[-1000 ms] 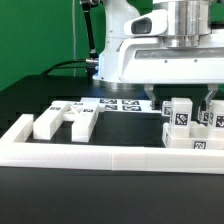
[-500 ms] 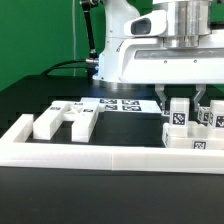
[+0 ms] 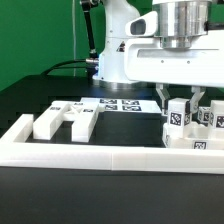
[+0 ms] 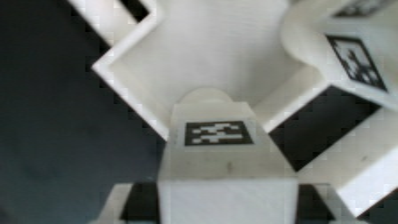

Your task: Assemble chair

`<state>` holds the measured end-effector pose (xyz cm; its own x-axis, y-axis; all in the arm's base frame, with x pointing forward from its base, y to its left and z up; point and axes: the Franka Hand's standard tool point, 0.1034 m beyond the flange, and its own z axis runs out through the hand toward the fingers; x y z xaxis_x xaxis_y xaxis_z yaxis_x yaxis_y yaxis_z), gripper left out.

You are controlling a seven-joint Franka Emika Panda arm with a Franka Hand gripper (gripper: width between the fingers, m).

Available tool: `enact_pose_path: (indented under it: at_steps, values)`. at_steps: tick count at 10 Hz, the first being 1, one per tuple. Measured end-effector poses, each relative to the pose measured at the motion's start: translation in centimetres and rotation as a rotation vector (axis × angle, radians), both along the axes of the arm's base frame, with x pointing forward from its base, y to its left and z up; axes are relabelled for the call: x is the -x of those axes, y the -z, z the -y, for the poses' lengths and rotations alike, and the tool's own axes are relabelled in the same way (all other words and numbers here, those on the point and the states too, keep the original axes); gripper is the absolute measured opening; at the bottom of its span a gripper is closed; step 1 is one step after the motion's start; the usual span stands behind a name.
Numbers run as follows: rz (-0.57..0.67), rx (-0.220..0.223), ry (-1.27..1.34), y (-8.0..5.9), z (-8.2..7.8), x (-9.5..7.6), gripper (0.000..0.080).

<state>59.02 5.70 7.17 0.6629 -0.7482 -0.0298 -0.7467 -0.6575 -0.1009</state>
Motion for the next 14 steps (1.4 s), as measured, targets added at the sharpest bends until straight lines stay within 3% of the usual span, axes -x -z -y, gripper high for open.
enact_pose_path:
  at_steps: [5,9,11,12,14]
  values:
    - [-0.043,-0.04,0.44,0.05,-0.1,0.02,0.0291]
    - [-0.049,-0.052,0.53,0.06,-0.11,-0.02,0.0291]
    - [-0.048,-0.051,0.512,0.06,-0.25,-0.01,0.0536]
    - [-0.046,-0.051,0.48,-0.04,-0.7,0.02,0.0614]
    - [-0.019,-0.033,0.235,-0.25,-0.79,-0.05,0.0642]
